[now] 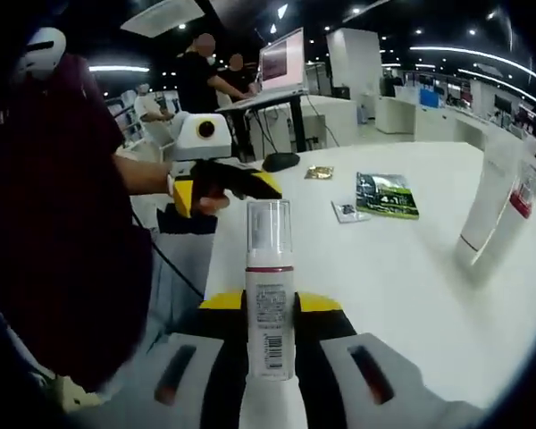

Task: Arrange the skincare products in the storage area until every visible bottle or jar stands upright without overlapping.

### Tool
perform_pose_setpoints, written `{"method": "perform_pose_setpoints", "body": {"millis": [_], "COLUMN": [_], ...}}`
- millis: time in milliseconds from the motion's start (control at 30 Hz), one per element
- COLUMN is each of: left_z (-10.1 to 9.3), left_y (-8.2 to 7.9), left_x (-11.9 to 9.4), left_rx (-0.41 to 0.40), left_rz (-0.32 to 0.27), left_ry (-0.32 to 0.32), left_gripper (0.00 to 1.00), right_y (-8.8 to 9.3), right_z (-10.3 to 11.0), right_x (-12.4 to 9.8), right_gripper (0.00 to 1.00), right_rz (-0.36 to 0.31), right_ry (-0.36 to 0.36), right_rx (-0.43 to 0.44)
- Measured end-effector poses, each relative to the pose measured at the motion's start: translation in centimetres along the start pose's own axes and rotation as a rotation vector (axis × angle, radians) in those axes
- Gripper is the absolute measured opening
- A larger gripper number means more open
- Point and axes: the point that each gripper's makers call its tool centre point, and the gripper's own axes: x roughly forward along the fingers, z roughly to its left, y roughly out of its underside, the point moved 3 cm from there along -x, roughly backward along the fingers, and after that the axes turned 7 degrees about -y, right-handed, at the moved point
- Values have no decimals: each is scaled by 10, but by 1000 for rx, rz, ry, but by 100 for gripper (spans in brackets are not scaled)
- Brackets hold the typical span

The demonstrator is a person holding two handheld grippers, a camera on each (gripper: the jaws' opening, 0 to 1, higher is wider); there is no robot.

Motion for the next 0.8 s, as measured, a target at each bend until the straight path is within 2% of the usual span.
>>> {"method": "perform_pose_setpoints", "body": {"millis": [67,233,400,500,800], "left_z": [-2,-5,-11,-16,-18], "left_y": [-2,-7,-12,-14,-13], "left_x": [1,4,6,7,10], "left_rx": [8,11,19,31,61], "left_rz": [-1,-10,-17,-23,-21], "left_ry": [11,29,67,89,90], "left_gripper": [49,47,38,34,28], "right_y": [-6,-12,-18,-24,-33], "right_z": [3,9,14,20,29], "right_x": [4,13,19,22,28], "right_gripper": [17,17,17,17,17], "right_rz": [-39,-80,-122,-170,-249], "right_ry": [-11,-43,-72,-96,-143], "right_rx": [-5,-23,-45,-58,-72]}}
